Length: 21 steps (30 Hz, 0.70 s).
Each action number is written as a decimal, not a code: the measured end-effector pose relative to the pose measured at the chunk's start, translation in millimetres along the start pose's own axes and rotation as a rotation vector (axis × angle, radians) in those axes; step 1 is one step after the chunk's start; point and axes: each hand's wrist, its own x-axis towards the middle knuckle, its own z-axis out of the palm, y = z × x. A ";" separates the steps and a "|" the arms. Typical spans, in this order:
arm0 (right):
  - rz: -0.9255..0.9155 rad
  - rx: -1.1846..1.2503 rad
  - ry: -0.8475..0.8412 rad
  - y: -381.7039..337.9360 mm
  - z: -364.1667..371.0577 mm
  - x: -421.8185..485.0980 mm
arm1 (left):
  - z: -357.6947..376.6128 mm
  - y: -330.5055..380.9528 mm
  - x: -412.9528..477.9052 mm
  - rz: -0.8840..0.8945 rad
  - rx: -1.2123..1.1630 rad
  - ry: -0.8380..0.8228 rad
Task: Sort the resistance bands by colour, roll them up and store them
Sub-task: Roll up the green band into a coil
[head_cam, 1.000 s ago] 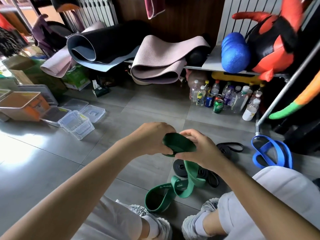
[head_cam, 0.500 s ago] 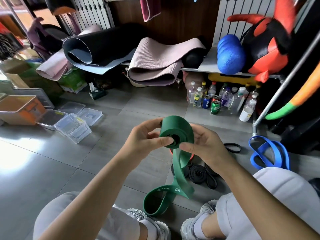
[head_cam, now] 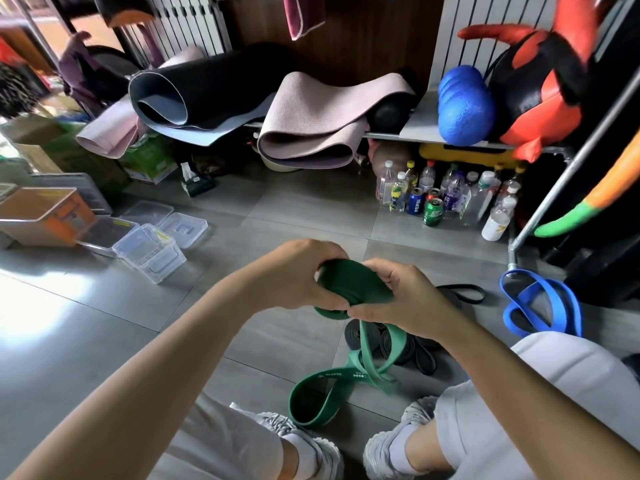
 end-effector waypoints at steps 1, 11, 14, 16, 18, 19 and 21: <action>0.007 -0.001 -0.011 -0.8 -0.9 0.0 | 0.9 -1.7 -0.2 0.001 -0.014 0.020; 0.110 -0.101 -0.049 4.9 -9.9 0.5 | -7.0 -22.5 -6.8 -0.061 -0.104 0.103; 0.105 -0.074 -0.007 6.3 -4.3 1.6 | -8.2 -24.9 -6.0 -0.068 -0.126 0.126; 0.081 -0.102 -0.011 10.8 1.6 1.3 | -5.4 -25.6 -4.6 -0.061 -0.186 0.135; 0.050 -0.103 -0.007 15.6 8.7 0.1 | -0.7 -26.3 -2.9 -0.059 -0.270 0.152; 0.042 -0.076 0.002 16.9 10.5 -0.8 | 1.5 -26.6 -2.2 -0.051 -0.306 0.157; 0.033 0.012 -0.007 15.4 11.7 -3.0 | 3.9 -26.8 -1.8 -0.023 -0.365 0.163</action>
